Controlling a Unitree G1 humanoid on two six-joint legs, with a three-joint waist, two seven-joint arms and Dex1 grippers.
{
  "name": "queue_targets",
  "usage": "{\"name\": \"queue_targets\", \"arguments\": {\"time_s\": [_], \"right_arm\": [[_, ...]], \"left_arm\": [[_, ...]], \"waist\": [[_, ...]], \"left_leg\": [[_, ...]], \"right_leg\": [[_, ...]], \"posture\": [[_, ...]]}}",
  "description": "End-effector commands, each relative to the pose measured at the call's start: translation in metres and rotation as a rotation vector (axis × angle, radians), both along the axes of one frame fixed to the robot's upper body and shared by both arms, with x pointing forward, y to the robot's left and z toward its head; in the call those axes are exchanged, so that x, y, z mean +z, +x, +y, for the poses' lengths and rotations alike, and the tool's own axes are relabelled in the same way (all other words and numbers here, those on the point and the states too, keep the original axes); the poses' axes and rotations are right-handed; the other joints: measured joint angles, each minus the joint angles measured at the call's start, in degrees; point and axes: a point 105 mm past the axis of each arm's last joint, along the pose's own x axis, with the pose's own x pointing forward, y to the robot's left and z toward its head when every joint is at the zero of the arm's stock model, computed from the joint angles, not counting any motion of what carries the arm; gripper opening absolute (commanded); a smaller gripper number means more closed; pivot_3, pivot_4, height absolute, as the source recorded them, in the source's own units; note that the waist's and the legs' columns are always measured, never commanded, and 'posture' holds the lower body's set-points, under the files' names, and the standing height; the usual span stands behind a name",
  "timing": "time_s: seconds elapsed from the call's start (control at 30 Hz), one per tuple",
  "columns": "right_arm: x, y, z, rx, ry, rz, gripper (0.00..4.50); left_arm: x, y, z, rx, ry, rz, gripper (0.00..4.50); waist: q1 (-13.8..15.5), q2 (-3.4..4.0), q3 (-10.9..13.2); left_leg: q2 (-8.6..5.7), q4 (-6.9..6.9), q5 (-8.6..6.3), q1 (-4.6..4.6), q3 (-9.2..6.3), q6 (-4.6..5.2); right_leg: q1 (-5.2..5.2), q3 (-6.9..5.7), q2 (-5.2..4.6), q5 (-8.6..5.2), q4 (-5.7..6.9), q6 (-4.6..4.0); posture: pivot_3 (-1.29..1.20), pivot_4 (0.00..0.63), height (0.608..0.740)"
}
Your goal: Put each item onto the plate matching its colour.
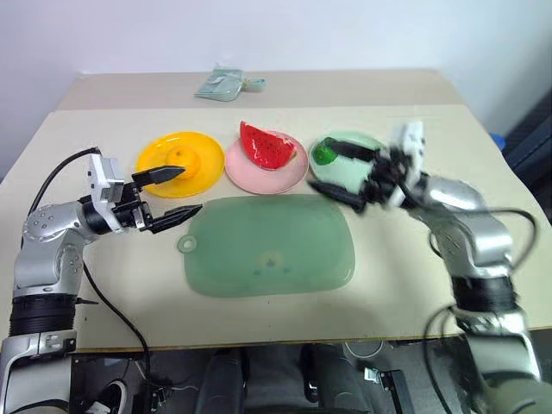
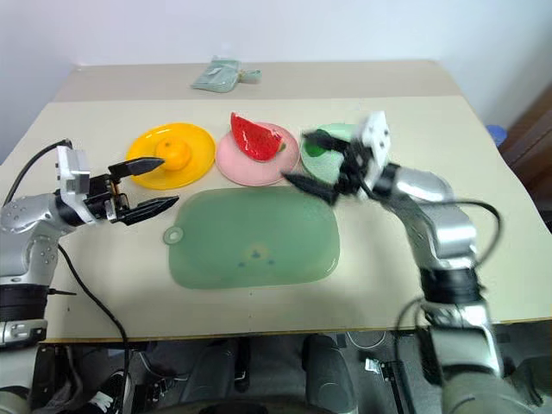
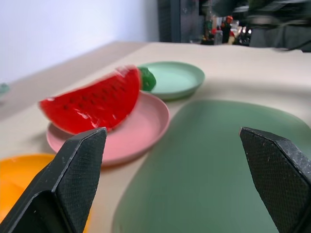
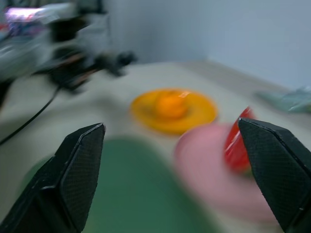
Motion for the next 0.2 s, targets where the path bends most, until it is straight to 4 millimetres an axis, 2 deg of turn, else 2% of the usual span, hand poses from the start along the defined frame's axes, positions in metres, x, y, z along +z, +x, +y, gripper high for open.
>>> {"name": "queue_targets", "arguments": {"time_s": [0.03, 0.1, 0.2], "right_arm": [[-0.002, -0.024, -0.007, 0.054, -0.06, -0.036, 4.46], [-0.009, -0.028, -0.011, 0.048, -0.09, -0.035, 4.46], [-0.01, -0.029, -0.012, 0.049, -0.104, -0.049, 4.46]], "left_arm": [[0.006, -0.01, 0.011, -0.002, -0.006, -0.006, 4.5], [-0.001, -0.018, 0.013, -0.02, 0.017, 0.017, 4.5], [-0.007, -0.027, 0.015, -0.047, 0.033, 0.049, 4.5]], "waist": [[-0.05, 0.0, 0.0], [-0.05, 0.0, 0.0], [0.14, 0.0, 0.0]], "left_leg": [[0.0, 0.0, 0.0, 0.0, 0.01, 0.0], [0.0, 0.01, 0.0, 0.02, 0.04, 0.0], [0.0, 0.04, 0.0, 0.03, 0.06, 0.0]], "right_leg": [[0.0, 0.01, 0.0, 0.0, 0.01, 0.0], [0.0, 0.05, 0.0, 0.0, 0.01, 0.0], [0.0, 0.07, -0.01, 0.0, 0.01, 0.0]], "posture": [[0.0, 0.15, 0.74], [0.0, 0.15, 0.74], [0.0, 0.15, 0.74]]}}
